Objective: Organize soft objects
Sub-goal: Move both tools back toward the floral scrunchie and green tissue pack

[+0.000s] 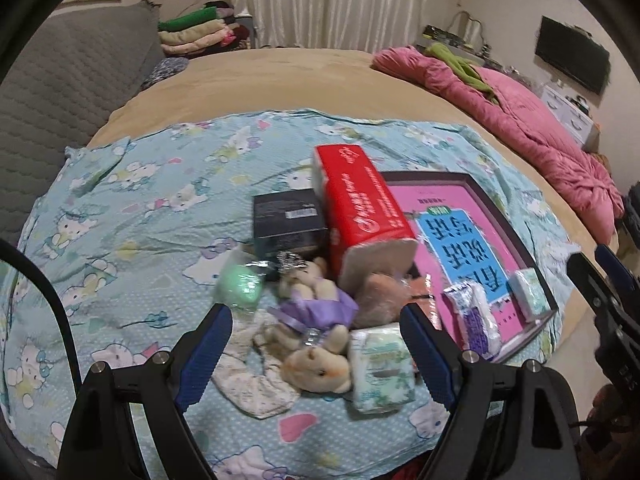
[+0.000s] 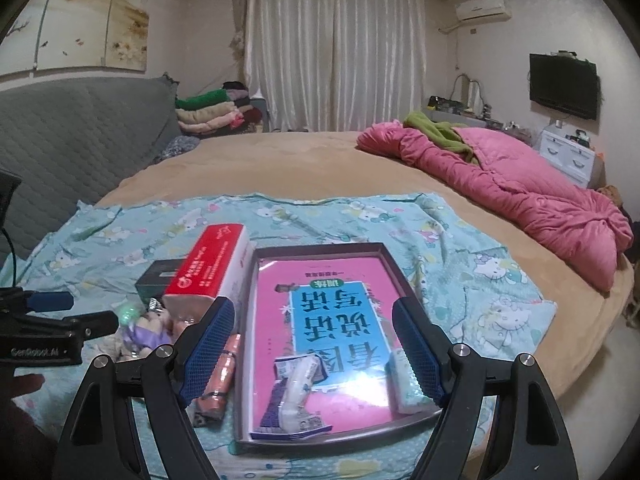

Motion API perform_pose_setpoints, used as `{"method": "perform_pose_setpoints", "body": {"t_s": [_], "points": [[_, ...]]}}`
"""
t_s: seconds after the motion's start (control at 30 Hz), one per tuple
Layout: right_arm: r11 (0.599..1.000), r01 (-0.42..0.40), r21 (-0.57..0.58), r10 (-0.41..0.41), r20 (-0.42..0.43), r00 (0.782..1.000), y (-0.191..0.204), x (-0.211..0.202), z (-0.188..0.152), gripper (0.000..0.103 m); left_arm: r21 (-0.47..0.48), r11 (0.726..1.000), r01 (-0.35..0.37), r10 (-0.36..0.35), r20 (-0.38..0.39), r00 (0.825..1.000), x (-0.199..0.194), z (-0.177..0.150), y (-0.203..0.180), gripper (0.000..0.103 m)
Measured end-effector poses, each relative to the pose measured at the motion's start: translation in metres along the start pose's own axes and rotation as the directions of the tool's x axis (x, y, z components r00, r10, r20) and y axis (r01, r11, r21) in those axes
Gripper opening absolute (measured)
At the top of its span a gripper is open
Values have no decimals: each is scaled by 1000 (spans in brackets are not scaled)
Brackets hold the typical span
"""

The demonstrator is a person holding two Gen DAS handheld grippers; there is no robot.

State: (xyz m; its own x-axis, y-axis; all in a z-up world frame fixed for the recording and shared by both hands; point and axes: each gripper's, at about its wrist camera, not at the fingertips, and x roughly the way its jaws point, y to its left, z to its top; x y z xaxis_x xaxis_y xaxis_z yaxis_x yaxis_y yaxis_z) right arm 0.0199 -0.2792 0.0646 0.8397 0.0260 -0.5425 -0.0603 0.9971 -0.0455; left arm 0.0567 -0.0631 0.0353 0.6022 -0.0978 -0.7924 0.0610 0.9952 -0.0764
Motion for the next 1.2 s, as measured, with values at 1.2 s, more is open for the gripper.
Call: {"method": "perform_pose_setpoints", "body": {"t_s": [1.2], "points": [[972,-185,-145,149,-225,963,97,35,-46,82,-139,989,-45,31,-102,994,47,-23,101,85]]}}
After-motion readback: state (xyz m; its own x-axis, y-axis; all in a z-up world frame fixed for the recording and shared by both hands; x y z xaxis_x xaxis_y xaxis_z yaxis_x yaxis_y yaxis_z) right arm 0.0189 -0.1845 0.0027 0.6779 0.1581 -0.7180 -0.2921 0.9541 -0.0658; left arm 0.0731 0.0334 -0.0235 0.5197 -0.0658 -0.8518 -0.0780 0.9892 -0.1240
